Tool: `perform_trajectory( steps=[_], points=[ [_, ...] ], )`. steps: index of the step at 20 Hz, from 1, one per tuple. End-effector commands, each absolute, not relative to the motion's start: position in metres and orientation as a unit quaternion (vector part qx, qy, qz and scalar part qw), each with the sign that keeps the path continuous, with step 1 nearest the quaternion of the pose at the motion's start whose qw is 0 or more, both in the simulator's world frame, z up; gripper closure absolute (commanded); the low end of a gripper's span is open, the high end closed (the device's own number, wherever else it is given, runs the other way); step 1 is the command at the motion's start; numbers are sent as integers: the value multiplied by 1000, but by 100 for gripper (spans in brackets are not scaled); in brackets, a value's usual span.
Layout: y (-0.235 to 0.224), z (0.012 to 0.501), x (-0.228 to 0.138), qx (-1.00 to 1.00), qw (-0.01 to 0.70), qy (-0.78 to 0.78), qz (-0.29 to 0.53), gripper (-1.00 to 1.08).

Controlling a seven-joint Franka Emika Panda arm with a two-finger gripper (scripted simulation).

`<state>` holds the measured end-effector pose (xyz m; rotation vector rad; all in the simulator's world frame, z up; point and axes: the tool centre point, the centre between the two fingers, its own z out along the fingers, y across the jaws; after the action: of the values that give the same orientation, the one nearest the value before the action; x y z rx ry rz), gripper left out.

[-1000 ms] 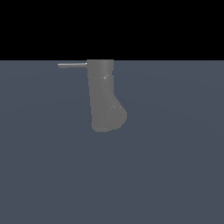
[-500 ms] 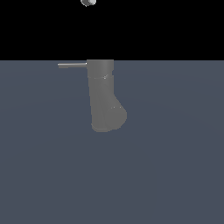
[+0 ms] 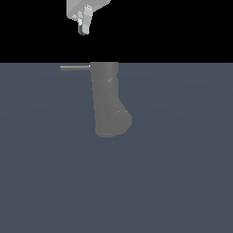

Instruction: Turn on the faucet by rotating a designated handle.

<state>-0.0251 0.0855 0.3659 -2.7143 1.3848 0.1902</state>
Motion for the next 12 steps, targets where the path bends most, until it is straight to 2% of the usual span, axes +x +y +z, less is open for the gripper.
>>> perform_trajectory(
  steps=[1,12],
  points=[
    [95,354,-13,-875,39,479,59,108],
    [140,303,33,-815,12,579,30,108]
  ],
)
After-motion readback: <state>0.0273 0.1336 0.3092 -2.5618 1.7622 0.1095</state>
